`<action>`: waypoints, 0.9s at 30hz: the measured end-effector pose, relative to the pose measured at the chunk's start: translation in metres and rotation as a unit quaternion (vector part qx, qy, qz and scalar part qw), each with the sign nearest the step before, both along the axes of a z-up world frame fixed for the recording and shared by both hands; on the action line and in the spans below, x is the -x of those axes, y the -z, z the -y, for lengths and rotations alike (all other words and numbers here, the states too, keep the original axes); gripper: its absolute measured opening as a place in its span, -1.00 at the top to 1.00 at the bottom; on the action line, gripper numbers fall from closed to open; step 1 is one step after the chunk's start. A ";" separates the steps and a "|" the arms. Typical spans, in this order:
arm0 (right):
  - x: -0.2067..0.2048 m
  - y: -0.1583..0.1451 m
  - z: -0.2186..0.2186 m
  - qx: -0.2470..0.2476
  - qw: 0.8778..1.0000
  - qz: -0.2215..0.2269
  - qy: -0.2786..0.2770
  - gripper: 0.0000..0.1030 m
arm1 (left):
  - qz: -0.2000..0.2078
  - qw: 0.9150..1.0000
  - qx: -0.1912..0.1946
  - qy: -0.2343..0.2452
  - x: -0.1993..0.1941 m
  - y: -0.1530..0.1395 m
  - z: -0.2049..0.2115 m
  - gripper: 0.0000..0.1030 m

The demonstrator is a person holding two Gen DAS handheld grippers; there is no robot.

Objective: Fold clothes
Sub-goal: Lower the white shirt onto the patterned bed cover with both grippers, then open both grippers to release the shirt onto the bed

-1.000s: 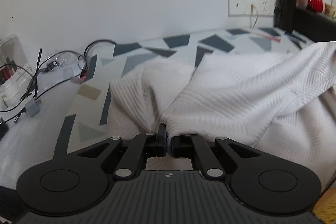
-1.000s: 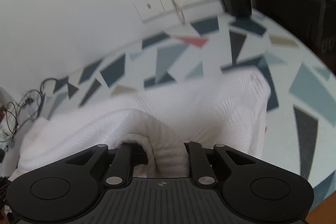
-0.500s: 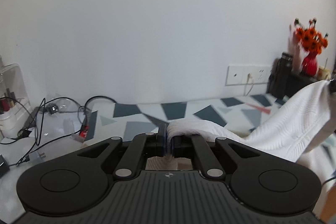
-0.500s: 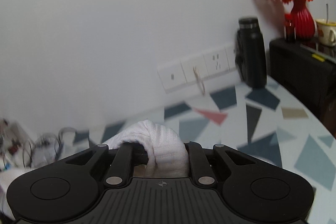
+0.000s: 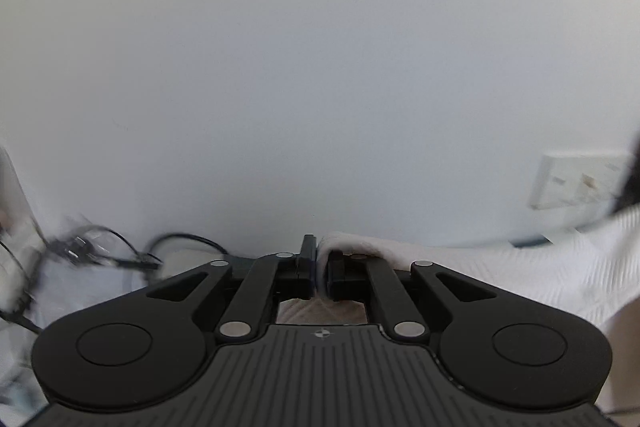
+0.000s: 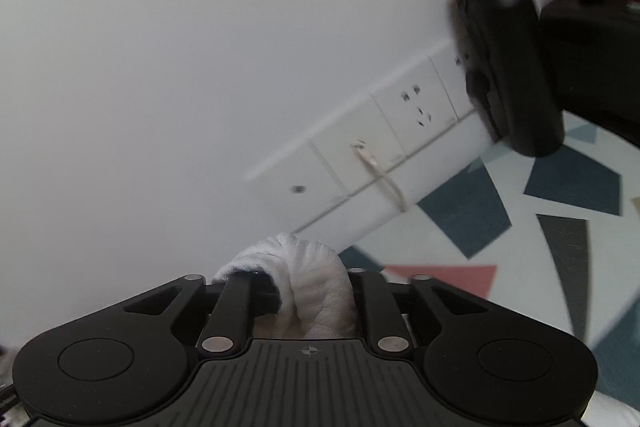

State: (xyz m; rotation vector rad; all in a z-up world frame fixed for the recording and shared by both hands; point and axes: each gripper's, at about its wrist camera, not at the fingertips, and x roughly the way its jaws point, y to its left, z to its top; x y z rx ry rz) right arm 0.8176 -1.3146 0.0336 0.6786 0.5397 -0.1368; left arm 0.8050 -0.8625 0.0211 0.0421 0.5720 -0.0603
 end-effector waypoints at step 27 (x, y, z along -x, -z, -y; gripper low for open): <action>0.146 0.074 -0.236 0.145 0.932 -0.132 -0.305 -0.90 | -0.206 0.977 -0.041 0.040 0.147 0.105 -0.073 -0.07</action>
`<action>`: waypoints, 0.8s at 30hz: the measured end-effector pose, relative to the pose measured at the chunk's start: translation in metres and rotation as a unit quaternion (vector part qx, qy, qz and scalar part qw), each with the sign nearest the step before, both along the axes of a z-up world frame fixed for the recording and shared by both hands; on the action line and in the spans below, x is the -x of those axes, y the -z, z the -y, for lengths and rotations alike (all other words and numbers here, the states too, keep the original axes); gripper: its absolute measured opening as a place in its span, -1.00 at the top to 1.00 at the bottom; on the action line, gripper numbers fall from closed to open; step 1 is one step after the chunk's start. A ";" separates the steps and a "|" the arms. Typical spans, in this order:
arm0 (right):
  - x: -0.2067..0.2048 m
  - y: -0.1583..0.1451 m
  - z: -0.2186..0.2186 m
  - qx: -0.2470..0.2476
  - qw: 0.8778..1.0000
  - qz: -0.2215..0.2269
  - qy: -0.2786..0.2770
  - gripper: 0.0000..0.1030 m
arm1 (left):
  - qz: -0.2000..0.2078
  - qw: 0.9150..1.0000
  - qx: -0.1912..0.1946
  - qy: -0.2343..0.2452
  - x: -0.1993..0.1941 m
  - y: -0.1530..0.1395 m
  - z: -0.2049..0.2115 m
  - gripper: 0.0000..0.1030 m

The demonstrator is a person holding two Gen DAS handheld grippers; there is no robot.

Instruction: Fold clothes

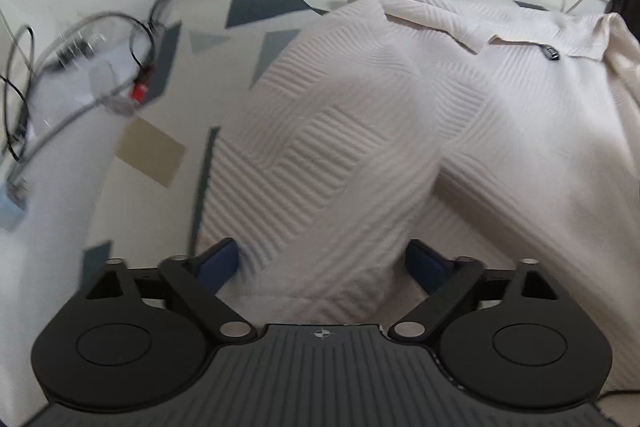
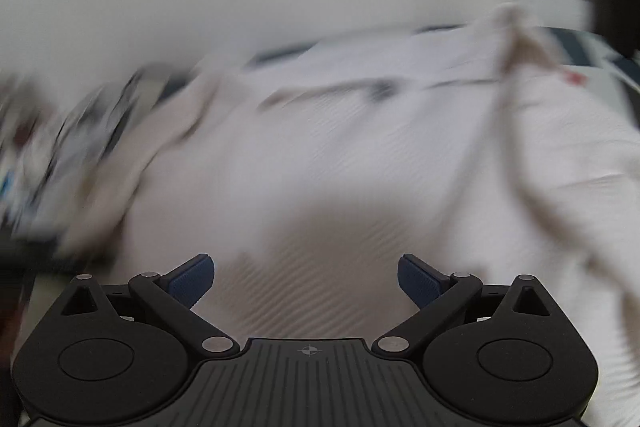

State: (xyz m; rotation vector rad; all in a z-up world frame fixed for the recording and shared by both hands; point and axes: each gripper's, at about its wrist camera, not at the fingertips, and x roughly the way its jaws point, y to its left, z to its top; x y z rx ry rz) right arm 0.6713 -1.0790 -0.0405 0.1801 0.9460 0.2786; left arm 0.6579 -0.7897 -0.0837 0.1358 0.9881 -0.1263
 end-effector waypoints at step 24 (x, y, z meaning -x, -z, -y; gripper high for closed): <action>0.036 -0.002 -0.026 -0.021 0.976 -0.118 -0.180 0.65 | 0.051 0.993 0.069 -0.086 0.072 -0.081 -0.095 0.76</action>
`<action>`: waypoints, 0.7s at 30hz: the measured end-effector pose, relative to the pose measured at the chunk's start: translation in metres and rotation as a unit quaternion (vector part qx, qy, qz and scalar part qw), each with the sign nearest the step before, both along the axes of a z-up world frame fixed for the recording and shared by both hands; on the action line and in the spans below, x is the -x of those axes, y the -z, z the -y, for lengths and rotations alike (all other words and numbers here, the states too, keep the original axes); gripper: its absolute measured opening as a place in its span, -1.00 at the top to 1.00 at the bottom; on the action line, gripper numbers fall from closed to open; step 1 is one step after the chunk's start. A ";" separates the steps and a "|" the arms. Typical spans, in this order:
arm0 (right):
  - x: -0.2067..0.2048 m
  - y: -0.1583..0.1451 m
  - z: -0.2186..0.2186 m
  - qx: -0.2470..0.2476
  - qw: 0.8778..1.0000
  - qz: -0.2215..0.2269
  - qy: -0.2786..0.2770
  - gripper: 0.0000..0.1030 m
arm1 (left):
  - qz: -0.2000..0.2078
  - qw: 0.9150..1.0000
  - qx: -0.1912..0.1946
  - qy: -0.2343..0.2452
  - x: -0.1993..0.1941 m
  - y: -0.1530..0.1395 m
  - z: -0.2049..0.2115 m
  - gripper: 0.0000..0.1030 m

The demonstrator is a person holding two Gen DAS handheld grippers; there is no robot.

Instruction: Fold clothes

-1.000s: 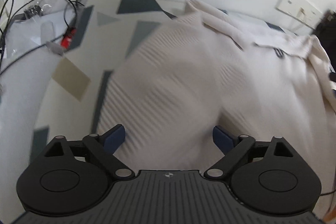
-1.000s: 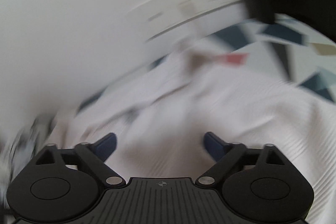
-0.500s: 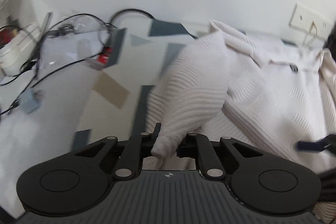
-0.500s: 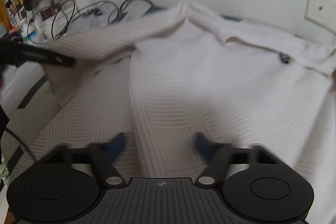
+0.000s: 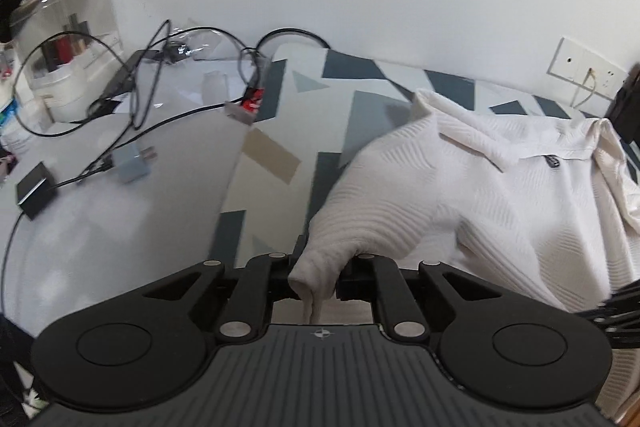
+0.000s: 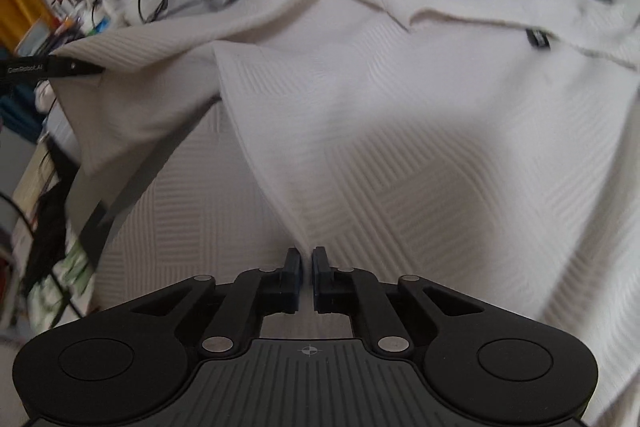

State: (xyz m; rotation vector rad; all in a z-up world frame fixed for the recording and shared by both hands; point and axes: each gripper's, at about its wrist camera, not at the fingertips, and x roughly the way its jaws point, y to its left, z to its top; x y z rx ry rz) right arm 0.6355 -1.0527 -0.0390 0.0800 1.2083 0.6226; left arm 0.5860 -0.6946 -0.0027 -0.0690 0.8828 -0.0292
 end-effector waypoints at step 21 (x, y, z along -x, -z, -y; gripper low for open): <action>-0.171 -0.017 -0.008 -0.103 0.973 0.152 0.141 0.95 | -0.033 0.990 0.033 -0.132 -0.012 0.022 -0.021 0.76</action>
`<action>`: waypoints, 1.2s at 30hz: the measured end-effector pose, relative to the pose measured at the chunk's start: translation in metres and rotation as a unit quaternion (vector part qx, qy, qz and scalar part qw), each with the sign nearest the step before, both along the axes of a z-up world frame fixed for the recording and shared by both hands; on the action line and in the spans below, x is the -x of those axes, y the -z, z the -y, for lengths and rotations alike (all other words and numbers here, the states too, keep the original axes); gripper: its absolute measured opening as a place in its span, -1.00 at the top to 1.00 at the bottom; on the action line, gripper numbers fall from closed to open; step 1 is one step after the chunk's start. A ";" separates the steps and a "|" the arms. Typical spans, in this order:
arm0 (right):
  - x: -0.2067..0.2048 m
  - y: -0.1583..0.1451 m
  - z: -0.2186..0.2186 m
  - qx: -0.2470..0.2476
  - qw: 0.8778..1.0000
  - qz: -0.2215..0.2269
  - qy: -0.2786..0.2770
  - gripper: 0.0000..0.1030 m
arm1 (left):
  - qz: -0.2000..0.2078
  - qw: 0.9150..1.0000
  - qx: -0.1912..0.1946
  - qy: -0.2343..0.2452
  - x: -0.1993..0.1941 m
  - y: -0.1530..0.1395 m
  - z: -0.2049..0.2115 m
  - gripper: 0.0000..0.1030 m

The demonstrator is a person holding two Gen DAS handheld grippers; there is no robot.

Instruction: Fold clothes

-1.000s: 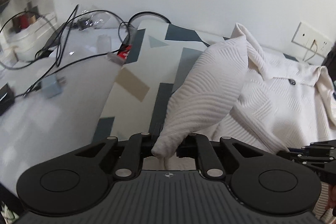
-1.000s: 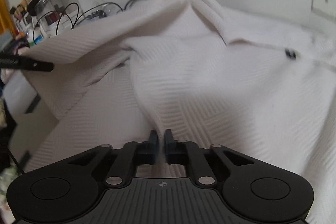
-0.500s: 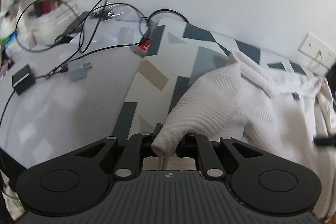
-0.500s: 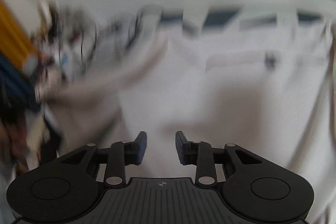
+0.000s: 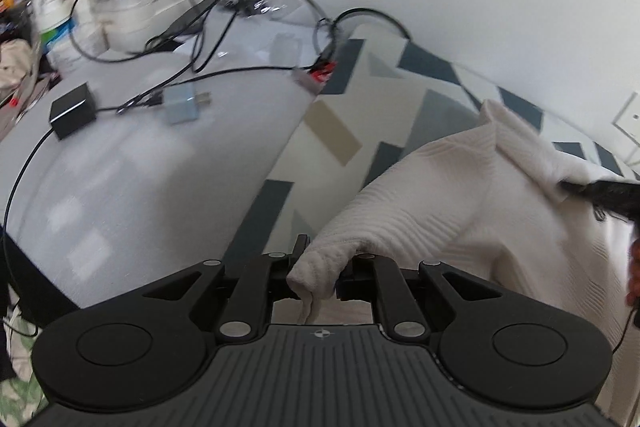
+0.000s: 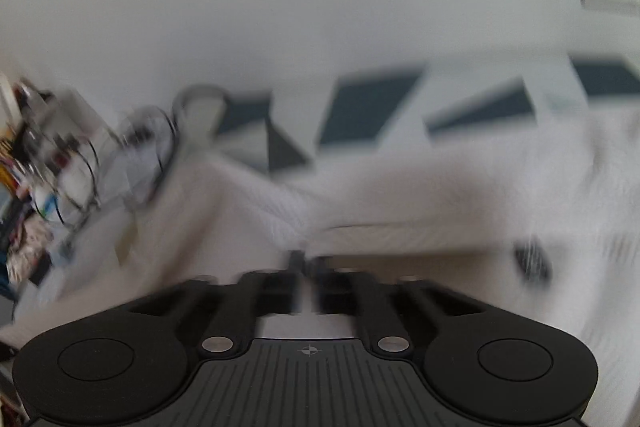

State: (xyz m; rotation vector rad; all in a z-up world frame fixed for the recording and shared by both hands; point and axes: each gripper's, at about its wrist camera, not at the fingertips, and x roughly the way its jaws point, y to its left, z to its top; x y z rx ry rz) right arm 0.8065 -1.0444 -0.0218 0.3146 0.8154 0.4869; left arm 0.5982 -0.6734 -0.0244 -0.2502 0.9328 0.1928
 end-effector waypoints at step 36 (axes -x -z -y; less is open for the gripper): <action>-0.183 0.039 -0.015 0.013 0.996 -0.005 -0.083 0.92 | -0.036 0.968 -0.167 0.184 -0.185 0.048 0.065 0.94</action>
